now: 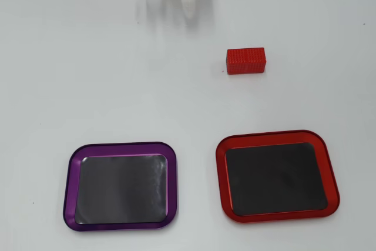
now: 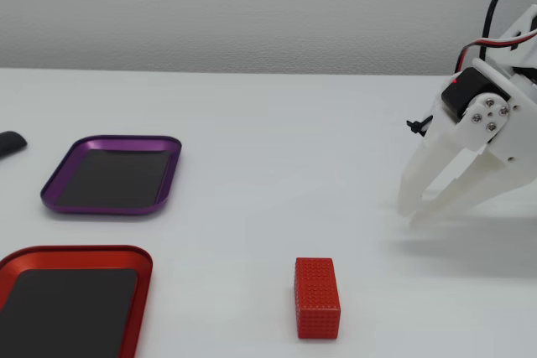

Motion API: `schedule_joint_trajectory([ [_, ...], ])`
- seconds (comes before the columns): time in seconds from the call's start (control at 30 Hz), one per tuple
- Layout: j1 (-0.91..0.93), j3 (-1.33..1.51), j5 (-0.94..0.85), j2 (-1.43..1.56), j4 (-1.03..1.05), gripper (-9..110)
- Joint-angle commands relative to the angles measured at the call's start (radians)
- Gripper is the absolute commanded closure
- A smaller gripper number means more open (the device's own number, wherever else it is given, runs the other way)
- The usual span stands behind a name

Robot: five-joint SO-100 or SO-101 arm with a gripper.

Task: Grasp a red block and put it in the left red dish.

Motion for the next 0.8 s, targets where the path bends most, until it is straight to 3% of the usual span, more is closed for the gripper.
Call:
schedule_joint_trajectory([
  [0.0, 0.005, 0.008, 0.000, 0.067, -0.015, 102],
  [0.63, 0.014, 0.003, -0.008, 0.067, -0.023, 102],
  [0.77, 0.066, -0.141, 0.003, 0.048, -0.086, 102],
])
